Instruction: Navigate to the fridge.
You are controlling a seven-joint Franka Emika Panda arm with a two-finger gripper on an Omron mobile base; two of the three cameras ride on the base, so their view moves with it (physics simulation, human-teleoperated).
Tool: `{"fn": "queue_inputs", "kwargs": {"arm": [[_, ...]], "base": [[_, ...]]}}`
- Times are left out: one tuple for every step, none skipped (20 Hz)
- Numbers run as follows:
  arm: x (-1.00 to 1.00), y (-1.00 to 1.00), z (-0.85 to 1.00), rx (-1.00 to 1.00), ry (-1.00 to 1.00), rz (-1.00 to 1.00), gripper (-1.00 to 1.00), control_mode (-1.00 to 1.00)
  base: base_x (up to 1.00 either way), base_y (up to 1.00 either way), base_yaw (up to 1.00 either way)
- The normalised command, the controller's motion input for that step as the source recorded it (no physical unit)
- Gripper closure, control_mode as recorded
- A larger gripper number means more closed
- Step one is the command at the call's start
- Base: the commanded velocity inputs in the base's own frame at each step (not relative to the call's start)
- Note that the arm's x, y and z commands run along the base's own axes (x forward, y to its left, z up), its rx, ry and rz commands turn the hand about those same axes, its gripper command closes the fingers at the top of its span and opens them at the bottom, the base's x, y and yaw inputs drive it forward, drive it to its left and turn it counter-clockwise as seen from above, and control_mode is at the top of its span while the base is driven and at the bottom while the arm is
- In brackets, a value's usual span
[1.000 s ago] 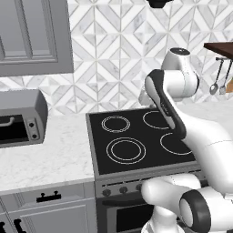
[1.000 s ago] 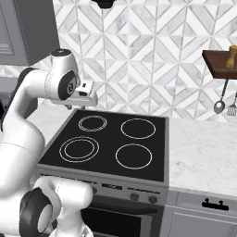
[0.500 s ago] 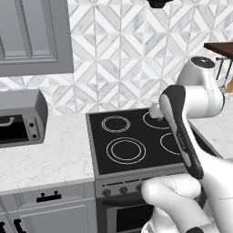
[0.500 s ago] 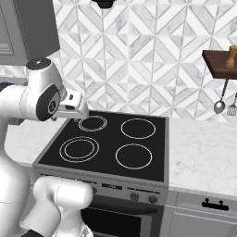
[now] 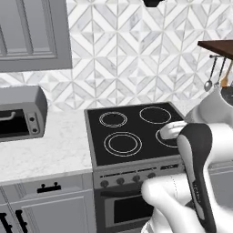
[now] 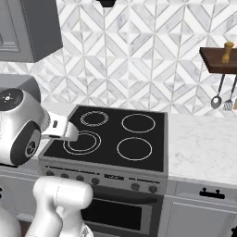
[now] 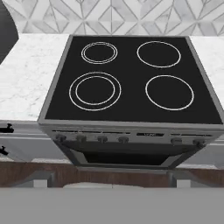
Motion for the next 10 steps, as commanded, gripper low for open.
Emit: {"fn": "queue_inputs", "kwargs": {"arm": [[0.0, 0.0, 0.0, 0.0, 0.0, 0.0, -1.0, 1.0], [0.0, 0.0, 0.0, 0.0, 0.0, 0.0, -1.0, 1.0], [0.0, 0.0, 0.0, 0.0, 0.0, 0.0, -1.0, 1.0], [0.0, 0.0, 0.0, 0.0, 0.0, 0.0, -1.0, 1.0], [0.0, 0.0, 0.0, 0.0, 0.0, 0.0, -1.0, 1.0], [0.0, 0.0, 0.0, 0.0, 0.0, 0.0, -1.0, 1.0], [0.0, 0.0, 0.0, 0.0, 0.0, 0.0, -1.0, 1.0], [0.0, 0.0, 0.0, 0.0, 0.0, 0.0, -1.0, 1.0], [0.0, 0.0, 0.0, 0.0, 0.0, 0.0, -1.0, 1.0], [0.0, 0.0, 0.0, 0.0, 0.0, 0.0, -1.0, 1.0]], "base": [[-1.0, 0.0, -0.07], [-1.0, 0.0, -0.06], [-1.0, 0.25, -0.03], [-0.75, 0.69, 0.0], [-0.59, 1.0, 0.0], [-0.53, 1.0, 0.0], [-0.36, 1.0, 0.0], [-0.36, 1.0, 0.0], [-0.4, 1.0, 0.01], [-0.38, 1.0, 0.01]]}}
